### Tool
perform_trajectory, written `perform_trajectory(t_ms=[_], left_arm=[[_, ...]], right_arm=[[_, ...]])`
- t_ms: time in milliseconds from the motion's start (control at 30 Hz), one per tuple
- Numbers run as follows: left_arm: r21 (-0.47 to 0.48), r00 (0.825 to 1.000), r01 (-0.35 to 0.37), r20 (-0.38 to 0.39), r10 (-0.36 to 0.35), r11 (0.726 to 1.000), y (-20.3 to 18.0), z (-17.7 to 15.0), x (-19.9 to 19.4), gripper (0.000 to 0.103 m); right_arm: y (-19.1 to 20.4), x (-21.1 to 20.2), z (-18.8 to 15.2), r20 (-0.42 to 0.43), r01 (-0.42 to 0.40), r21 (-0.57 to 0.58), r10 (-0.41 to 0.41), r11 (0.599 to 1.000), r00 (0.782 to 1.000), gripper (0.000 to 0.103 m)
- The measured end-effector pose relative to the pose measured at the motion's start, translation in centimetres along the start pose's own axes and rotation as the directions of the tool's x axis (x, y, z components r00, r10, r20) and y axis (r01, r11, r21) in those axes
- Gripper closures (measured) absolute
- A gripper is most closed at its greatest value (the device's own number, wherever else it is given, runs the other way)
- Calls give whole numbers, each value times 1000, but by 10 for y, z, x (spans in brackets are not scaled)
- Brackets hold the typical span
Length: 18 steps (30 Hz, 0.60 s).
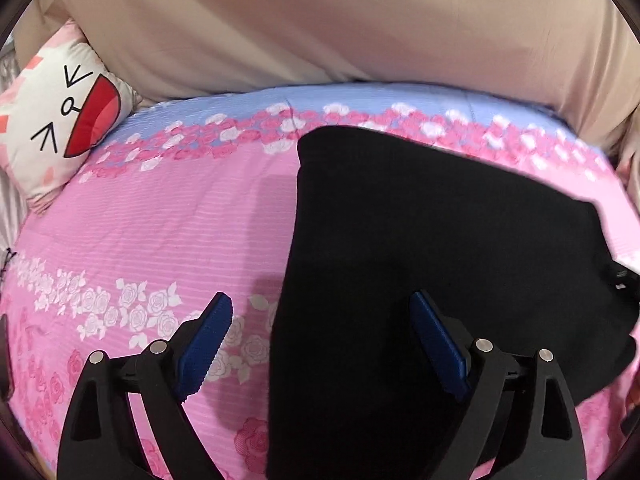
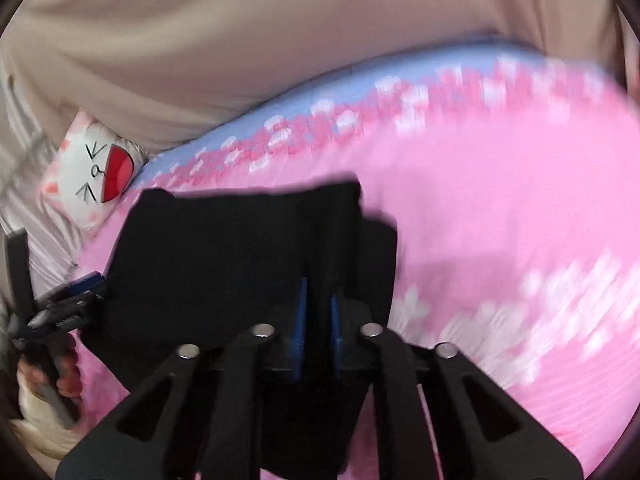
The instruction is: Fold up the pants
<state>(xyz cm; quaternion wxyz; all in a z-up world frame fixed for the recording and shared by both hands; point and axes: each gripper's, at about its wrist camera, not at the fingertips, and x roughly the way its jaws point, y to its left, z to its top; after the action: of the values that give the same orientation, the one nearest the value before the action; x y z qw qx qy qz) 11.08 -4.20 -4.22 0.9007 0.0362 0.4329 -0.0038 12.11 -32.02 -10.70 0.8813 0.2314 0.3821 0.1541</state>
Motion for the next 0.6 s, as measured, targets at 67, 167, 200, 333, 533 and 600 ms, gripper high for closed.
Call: perform_trajectory(t_ms=[67, 167, 200, 333, 533, 600], left_arm=[[11, 1000, -16, 15, 16, 1000, -2, 1, -3, 16], [16, 1000, -7, 17, 7, 1000, 2, 3, -5, 16], [9, 1000, -3, 15, 3, 1000, 3, 3, -5, 16], [-11, 1000, -10, 4, 10, 1000, 2, 2, 2, 16], [12, 1000, -4, 11, 3, 1000, 5, 1, -5, 14], [11, 1000, -2, 14, 2, 1000, 6, 0, -8, 15]], right_arm=[[5, -18, 1, 47, 12, -2, -12, 1000, 999, 77], [19, -48, 1, 125, -2, -9, 3, 1000, 992, 71], [26, -52, 1, 129, -32, -23, 35, 999, 991, 71], [62, -25, -7, 31, -146, -97, 150, 984, 988, 71], [-1, -9, -13, 20, -76, 143, 74, 987, 997, 103], [31, -31, 0, 89, 9, 19, -11, 1000, 996, 96]])
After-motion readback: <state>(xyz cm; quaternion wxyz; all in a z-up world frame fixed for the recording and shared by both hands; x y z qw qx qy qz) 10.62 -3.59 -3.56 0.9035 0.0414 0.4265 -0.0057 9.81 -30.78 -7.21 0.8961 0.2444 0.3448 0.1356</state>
